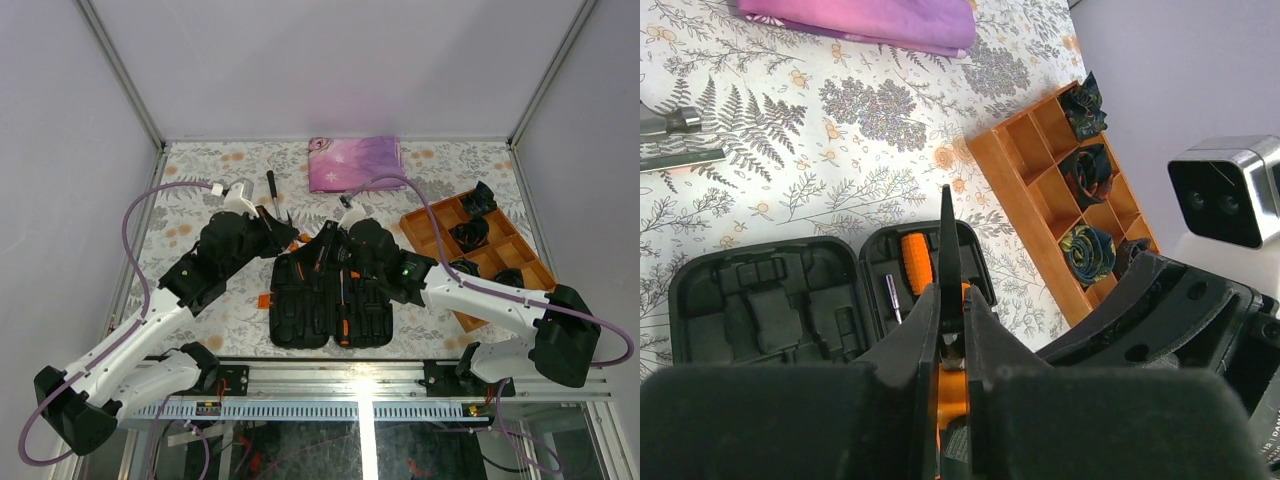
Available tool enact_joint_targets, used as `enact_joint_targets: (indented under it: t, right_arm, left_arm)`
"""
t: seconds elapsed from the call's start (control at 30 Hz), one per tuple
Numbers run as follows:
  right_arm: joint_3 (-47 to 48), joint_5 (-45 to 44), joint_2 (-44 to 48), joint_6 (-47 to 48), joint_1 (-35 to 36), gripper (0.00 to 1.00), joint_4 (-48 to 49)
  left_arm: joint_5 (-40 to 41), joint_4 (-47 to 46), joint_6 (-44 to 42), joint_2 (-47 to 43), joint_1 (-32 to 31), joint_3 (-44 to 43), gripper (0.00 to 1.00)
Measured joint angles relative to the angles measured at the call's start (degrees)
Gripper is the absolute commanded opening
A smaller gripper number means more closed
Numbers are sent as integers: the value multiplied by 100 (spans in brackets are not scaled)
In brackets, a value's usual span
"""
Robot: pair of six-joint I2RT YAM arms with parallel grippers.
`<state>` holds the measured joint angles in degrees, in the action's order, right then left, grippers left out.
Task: Sort the tools into containers
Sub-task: Place the pliers in the storage box.
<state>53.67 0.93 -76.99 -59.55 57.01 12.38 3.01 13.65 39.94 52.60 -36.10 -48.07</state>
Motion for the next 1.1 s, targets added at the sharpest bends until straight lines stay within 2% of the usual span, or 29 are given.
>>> enact_joint_targets:
  t: [0.17,0.27,0.37,0.57,0.73,0.9,1.1]
  right_arm:
    - [-157,4,87,42,0,37,138]
    - [-225,13,341,232,0,49,2]
    - [-225,4,715,592,0,56,-157]
    - [-264,-205,1526,1674,0,55,-791]
    - [-699,-273,2002,2739,0,56,-1019]
    - [-1078,267,2000,3731,0,57,-1104]
    - [-1515,767,1996,4234,0,56,-946]
  left_arm:
    - [-35,9,-35,11,-33,0,0]
    - [-20,66,-151,11,-42,0,0]
    - [-4,188,-249,15,-7,0,0]
    - [-337,468,-402,15,9,0,0]
    - [-894,649,-566,7,13,-2,0]
    - [-1565,638,-597,-76,13,2,0]
    - [-2122,568,-599,-76,13,20,0]
